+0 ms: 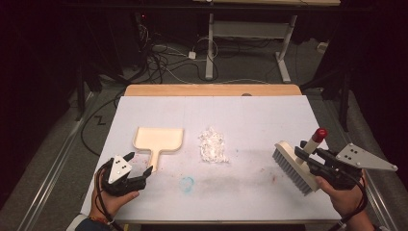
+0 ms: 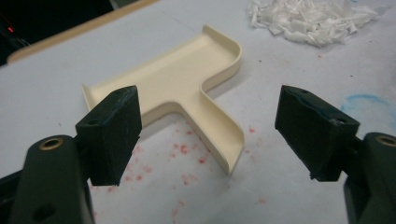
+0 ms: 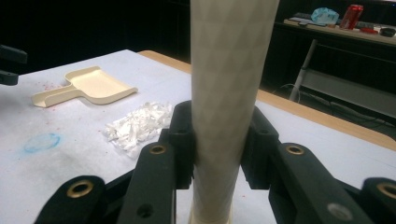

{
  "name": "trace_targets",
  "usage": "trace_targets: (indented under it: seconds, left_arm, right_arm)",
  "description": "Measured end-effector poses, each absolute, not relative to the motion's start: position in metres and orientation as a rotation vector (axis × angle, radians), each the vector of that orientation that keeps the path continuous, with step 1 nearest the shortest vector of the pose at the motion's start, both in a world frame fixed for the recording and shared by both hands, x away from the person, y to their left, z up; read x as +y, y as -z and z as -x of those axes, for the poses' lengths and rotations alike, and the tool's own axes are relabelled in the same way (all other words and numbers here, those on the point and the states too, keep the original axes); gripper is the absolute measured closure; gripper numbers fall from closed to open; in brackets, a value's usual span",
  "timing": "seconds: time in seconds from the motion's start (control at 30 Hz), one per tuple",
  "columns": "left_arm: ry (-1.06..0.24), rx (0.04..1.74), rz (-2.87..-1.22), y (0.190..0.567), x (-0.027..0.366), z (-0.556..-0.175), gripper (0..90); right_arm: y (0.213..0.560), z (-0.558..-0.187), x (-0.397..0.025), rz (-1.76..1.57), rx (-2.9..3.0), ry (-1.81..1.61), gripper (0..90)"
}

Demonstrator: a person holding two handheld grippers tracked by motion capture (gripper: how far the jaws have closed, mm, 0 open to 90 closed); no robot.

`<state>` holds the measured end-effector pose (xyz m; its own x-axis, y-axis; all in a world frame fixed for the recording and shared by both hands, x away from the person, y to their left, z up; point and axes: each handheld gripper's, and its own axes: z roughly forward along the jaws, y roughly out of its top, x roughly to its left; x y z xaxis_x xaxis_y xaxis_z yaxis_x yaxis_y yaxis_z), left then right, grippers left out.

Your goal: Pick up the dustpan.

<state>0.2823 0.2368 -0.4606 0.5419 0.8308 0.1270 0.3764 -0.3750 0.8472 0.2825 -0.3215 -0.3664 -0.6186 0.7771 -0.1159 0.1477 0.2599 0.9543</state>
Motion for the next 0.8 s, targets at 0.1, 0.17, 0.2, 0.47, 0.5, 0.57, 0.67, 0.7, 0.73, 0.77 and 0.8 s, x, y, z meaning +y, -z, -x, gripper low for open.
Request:
trace_targets:
  seconds: [0.1, 0.17, 0.2, 0.47, 0.5, 0.57, 0.67, 0.7, 0.73, 0.77, 0.8]
  left_arm:
    - [-0.689, 0.988, -2.007, 0.462, 0.236, -0.281, 20.6]
    - [-0.678, 0.998, -2.006, 0.463, 0.236, -0.281, 20.6]
    - [-0.667, 1.010, -2.009, 0.463, 0.236, -0.281, 20.6]
    - [-0.487, 1.196, -1.968, 0.468, 0.236, -0.282, 18.6]
    - [-0.466, 1.268, -1.973, 0.471, 0.235, -0.286, 18.7]
    - [-0.431, 1.307, -1.953, 0.473, 0.233, -0.291, 19.3]
    - [-0.393, 1.349, -1.969, 0.477, 0.225, -0.304, 19.6]
    - [-0.390, 1.357, -1.985, 0.479, 0.221, -0.309, 20.2]
    - [-0.390, 1.357, -1.985, 0.479, 0.221, -0.309, 20.5]
    - [-0.404, 1.375, -2.010, 0.481, 0.213, -0.322, 20.8]
    - [-0.411, 1.388, -2.020, 0.482, 0.210, -0.328, 21.5]
  right_arm:
    - [0.367, -0.283, -0.321, -0.833, 1.948, -1.374, 70.2]
    - [0.366, -0.283, -0.320, -0.828, 1.952, -1.369, 70.2]
    - [0.366, -0.283, -0.319, -0.828, 1.951, -1.369, 70.2]
    - [0.365, -0.289, -0.316, -0.825, 1.955, -1.368, 70.2]
    - [0.366, -0.291, -0.314, -0.820, 1.974, -1.376, 70.2]
    - [0.368, -0.294, -0.313, -0.816, 1.982, -1.364, 70.2]
    - [0.369, -0.296, -0.310, -0.821, 1.988, -1.349, 70.2]
    - [0.369, -0.297, -0.310, -0.818, 1.992, -1.350, 70.2]
    - [0.369, -0.297, -0.309, -0.819, 1.990, -1.349, 70.2]
    - [0.369, -0.297, -0.309, -0.818, 1.991, -1.346, 70.2]
    - [0.370, -0.298, -0.309, -0.820, 1.993, -1.342, 70.2]
